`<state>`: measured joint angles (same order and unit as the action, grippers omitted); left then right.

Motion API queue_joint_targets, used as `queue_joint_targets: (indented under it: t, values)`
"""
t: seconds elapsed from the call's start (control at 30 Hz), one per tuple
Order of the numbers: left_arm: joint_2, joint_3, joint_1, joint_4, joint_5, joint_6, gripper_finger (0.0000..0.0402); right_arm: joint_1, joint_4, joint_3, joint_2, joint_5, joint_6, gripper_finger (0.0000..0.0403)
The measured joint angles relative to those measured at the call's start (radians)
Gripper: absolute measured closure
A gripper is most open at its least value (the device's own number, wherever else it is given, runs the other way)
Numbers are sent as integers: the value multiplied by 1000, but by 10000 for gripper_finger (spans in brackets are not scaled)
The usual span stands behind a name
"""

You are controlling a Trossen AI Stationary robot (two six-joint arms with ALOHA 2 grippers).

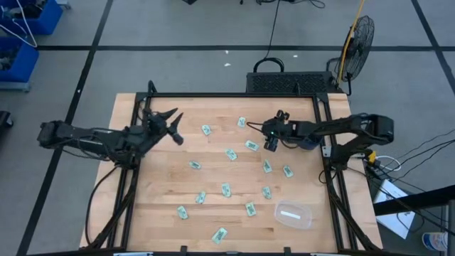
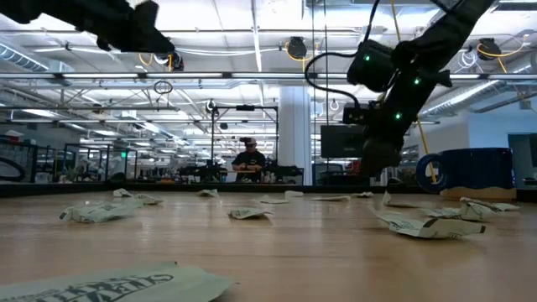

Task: Pick and place Stevia / Truvia into bins
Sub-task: Put the stevia packet into the transparent container

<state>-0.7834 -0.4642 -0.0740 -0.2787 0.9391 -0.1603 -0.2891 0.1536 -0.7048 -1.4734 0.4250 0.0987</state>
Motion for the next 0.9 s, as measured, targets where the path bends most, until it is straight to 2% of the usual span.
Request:
queue_joint_targets:
  t: [0.27,0.63,0.77,0.9]
  values:
    - [-77,-5,56,-22,-45,2,273,-70,-14,0,-83,-9,-26,188]
    - [-80,-5,75,-41,-44,-14,273,-104,-27,-4,-138,-65,-61,190]
    - [-80,-5,75,-41,-44,-14,273,-104,-26,-4,-139,-78,-79,212]
    - [-80,-5,75,-41,-44,-17,273,-103,-23,-3,-140,-90,-108,260]
